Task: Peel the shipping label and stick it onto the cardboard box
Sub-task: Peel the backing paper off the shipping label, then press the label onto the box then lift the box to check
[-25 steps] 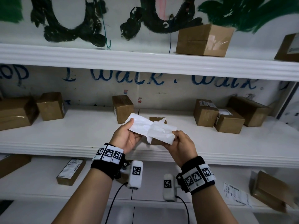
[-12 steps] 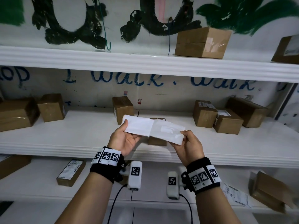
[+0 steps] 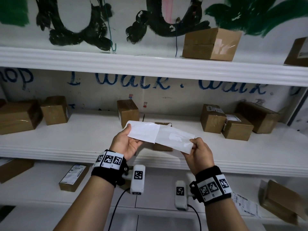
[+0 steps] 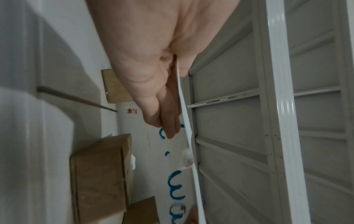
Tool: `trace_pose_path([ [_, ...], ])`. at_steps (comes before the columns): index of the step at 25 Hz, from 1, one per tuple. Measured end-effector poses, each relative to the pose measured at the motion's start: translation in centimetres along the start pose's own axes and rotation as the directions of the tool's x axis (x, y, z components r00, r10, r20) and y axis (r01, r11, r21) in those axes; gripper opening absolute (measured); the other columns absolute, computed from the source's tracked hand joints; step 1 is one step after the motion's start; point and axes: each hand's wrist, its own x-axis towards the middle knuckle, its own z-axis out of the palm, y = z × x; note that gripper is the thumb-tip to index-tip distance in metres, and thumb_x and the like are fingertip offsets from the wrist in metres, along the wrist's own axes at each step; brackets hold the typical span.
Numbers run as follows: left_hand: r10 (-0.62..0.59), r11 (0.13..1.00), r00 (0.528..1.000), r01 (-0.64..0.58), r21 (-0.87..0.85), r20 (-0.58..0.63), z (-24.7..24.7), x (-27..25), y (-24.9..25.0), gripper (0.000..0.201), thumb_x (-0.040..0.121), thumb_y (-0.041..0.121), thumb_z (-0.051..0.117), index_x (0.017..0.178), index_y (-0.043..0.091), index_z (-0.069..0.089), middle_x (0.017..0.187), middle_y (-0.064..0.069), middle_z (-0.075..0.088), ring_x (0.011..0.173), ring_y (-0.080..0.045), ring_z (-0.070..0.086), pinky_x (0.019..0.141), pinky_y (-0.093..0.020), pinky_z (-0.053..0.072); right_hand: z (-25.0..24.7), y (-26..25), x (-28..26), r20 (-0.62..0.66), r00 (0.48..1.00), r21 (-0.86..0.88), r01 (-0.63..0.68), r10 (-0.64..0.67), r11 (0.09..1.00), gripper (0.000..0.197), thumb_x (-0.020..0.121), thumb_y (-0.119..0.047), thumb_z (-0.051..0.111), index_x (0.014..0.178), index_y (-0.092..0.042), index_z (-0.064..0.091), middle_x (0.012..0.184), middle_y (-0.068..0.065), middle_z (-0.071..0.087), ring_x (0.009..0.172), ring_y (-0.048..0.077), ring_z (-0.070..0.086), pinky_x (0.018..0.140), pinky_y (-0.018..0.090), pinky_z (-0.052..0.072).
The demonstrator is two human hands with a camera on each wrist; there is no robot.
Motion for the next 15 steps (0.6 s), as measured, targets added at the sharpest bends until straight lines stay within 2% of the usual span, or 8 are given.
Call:
trace_pose_path([
  [2, 0.012, 0.999, 1.000, -0.012, 0.031, 0.002, 0.4, 0.8, 0.5, 0.043, 0.106, 0.027, 0.043, 0.139, 0.001, 0.049, 0.137, -0.023, 0.062, 0.105, -0.034, 0.069, 0.079, -0.049, 0.059, -0.2, -0.2, 1.2, -0.053, 0.997, 0.025, 0.052, -0.051, 0.998, 0.018, 0.097, -0.009, 0.052, 0.081, -0.016, 0.053, 0.083, 0.006, 0.052, 0.076, 0.023, 0.053, 0.071, 0.033, 0.050],
  [6, -0.009, 0.998, 1.000, 0.009, 0.059, -0.002, 0.7, 1.8, 0.6, 0.040, 0.106, 0.027, 0.043, 0.135, 0.001, 0.051, 0.128, -0.023, 0.068, 0.096, -0.033, 0.076, 0.081, -0.051, 0.060, -1.0, -1.6, 2.3, 0.090, 0.994, 0.097, -0.063, 0.054, 0.993, 0.023, 0.082, -0.011, 0.073, 0.082, -0.020, 0.052, 0.088, 0.004, 0.061, 0.087, 0.023, 0.060, 0.081, 0.038, 0.056],
  [7, 0.008, 0.999, 1.000, -0.007, 0.038, -0.017, 0.4, 1.9, 0.8, 0.035, 0.106, 0.027, 0.042, 0.128, 0.001, 0.053, 0.116, -0.022, 0.074, 0.092, -0.034, 0.077, 0.084, -0.052, 0.059, -1.5, -2.0, 2.4, 0.083, 0.997, 0.186, -0.008, -0.008, 0.983, 0.013, 0.085, -0.008, 0.066, 0.086, -0.014, 0.055, 0.093, 0.010, 0.065, 0.091, 0.027, 0.064, 0.082, 0.041, 0.060],
  [8, 0.035, 0.999, 0.998, -0.035, 0.003, -0.045, -0.1, 2.2, 1.2, 0.031, 0.106, 0.027, 0.042, 0.120, 0.003, 0.055, 0.102, -0.021, 0.078, 0.089, -0.035, 0.077, 0.091, -0.053, 0.056, -2.0, -2.5, 1.9, 0.033, 0.991, 0.140, 0.125, -0.131, 0.982, 0.002, 0.089, -0.005, 0.056, 0.091, -0.006, 0.057, 0.098, 0.018, 0.068, 0.094, 0.033, 0.067, 0.083, 0.047, 0.061],
  [10, 0.084, 0.996, 0.991, -0.086, -0.013, -0.103, -0.6, 2.6, 2.6, 0.025, 0.105, 0.028, 0.043, 0.113, 0.008, 0.055, 0.085, -0.017, 0.080, 0.093, -0.035, 0.072, 0.105, -0.054, 0.047, -2.9, -4.6, 1.7, -0.004, 0.999, 0.207, 0.054, -0.054, 0.977, 0.016, 0.095, -0.003, 0.042, 0.095, 0.002, 0.057, 0.099, 0.026, 0.072, 0.095, 0.042, 0.071, 0.083, 0.054, 0.060],
  [11, 0.094, 0.996, 0.989, -0.093, 0.017, -0.118, -0.7, 2.8, 3.1, 0.024, 0.105, 0.028, 0.045, 0.116, 0.010, 0.055, 0.086, -0.016, 0.080, 0.097, -0.034, 0.070, 0.107, -0.053, 0.045, -3.1, -5.5, 1.9, -0.013, 1.000, 0.130, 0.030, -0.028, 0.991, 0.017, 0.097, -0.005, 0.041, 0.092, 0.001, 0.056, 0.092, 0.025, 0.073, 0.090, 0.043, 0.073, 0.080, 0.051, 0.062],
  [13, 0.089, 0.993, 0.989, -0.078, 0.093, -0.117, -0.3, 3.0, 3.0, 0.030, 0.104, 0.029, 0.047, 0.127, 0.010, 0.053, 0.106, -0.015, 0.077, 0.110, -0.034, 0.067, 0.107, -0.050, 0.046, -3.9, -6.4, 2.9, -0.097, 0.995, -0.059, -0.018, 0.013, 0.998, 0.026, 0.099, -0.011, 0.044, 0.075, -0.005, 0.050, 0.069, 0.015, 0.063, 0.074, 0.034, 0.074, 0.060, 0.035, 0.063],
  [15, 0.085, 0.990, 0.991, -0.072, 0.125, -0.103, 0.7, 3.3, 2.0, 0.038, 0.105, 0.028, 0.047, 0.137, 0.009, 0.048, 0.130, -0.016, 0.066, 0.124, -0.035, 0.062, 0.107, -0.049, 0.045, -4.2, -6.3, 4.1, -0.213, 0.976, -0.145, -0.074, 0.042, 0.987, 0.033, 0.098, -0.014, 0.050, 0.066, -0.010, 0.044, 0.060, 0.007, 0.044, 0.060, 0.026, 0.061, 0.042, 0.022, 0.049],
])
